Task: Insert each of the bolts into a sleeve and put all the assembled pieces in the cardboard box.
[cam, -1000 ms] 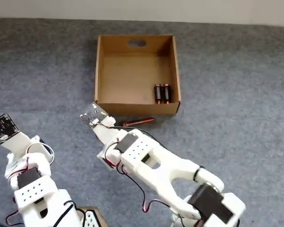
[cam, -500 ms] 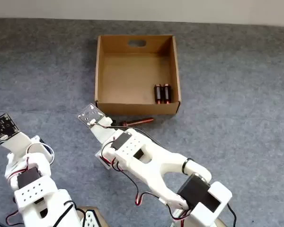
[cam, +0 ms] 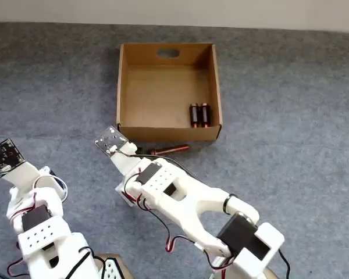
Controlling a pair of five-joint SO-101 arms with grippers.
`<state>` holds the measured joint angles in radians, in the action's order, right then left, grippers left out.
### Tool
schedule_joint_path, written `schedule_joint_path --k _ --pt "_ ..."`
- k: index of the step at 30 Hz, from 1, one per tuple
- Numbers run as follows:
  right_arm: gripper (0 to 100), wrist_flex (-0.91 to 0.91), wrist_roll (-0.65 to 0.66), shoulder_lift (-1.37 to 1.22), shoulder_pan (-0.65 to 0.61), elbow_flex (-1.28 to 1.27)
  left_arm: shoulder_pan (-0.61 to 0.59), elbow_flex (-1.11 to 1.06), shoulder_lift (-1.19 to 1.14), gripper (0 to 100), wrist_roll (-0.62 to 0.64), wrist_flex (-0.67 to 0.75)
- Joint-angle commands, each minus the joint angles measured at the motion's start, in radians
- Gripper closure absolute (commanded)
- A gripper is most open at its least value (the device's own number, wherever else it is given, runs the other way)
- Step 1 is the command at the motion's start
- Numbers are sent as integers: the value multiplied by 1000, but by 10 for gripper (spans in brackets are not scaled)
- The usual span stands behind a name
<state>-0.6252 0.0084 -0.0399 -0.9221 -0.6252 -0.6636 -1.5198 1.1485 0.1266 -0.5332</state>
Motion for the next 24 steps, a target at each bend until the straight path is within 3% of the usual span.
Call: schedule_joint_path --k 1,5,9,13,17,20,24 --pt "804 31 6 -30 5 22 16 31 5 987 3 15" --pt "807 48 6 -107 5 30 16 31 7 987 3 15" --pt "899 47 6 -85 5 33 16 31 7 987 3 15" --pt "967 38 6 41 8 19 16 31 7 987 3 15" --pt "969 -54 12 226 13 -24 16 31 7 987 3 15" --pt "969 -133 12 371 71 -54 16 31 7 987 3 15" --pt "969 -239 14 550 251 -119 16 30 7 987 3 15"
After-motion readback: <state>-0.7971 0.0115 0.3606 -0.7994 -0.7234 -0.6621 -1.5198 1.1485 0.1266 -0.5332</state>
